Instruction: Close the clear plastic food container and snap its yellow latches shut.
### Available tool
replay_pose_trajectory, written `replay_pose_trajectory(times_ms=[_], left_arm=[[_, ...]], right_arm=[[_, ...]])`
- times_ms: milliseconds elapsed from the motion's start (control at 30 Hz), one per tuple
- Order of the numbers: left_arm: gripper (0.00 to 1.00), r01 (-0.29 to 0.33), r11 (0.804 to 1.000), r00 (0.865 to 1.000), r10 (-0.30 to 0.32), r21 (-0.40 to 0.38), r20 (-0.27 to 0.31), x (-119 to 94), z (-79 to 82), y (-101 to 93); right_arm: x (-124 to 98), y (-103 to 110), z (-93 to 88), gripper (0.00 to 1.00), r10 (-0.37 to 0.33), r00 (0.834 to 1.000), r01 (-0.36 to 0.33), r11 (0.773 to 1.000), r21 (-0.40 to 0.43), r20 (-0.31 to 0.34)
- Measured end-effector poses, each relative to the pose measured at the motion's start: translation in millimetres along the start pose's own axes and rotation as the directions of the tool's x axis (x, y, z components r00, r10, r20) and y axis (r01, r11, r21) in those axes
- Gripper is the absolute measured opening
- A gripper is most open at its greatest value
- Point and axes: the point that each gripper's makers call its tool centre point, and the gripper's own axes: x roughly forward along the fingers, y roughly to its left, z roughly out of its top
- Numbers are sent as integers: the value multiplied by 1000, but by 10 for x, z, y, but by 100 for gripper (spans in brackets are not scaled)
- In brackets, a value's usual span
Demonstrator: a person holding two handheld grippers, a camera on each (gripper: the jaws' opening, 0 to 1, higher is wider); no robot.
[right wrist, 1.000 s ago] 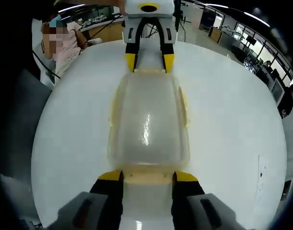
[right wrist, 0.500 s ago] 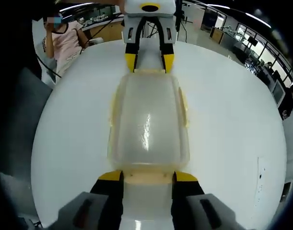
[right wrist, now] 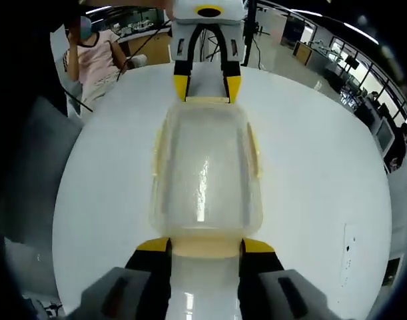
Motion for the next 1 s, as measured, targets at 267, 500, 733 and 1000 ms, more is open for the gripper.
replay_pose_trajectory(times_ms=[267, 500, 733, 1000], left_arm=[[36, -46, 999, 999, 46, 1, 15, -313, 183, 47], [36, -75, 997, 997, 74, 28, 2, -377, 206, 32], [36, -94, 995, 996, 94, 33, 2, -479, 321, -20], [35, -121, 991, 992, 119, 53, 34, -513, 469, -48]], right_arm=[[-326, -58, 103, 36, -29, 999, 29, 999, -21, 22], [-369, -18, 136, 36, -34, 999, 35, 999, -14, 42], [-462, 7, 142, 36, -40, 998, 41, 999, -9, 48], [-540, 12, 41, 36, -50, 997, 51, 999, -18, 55]])
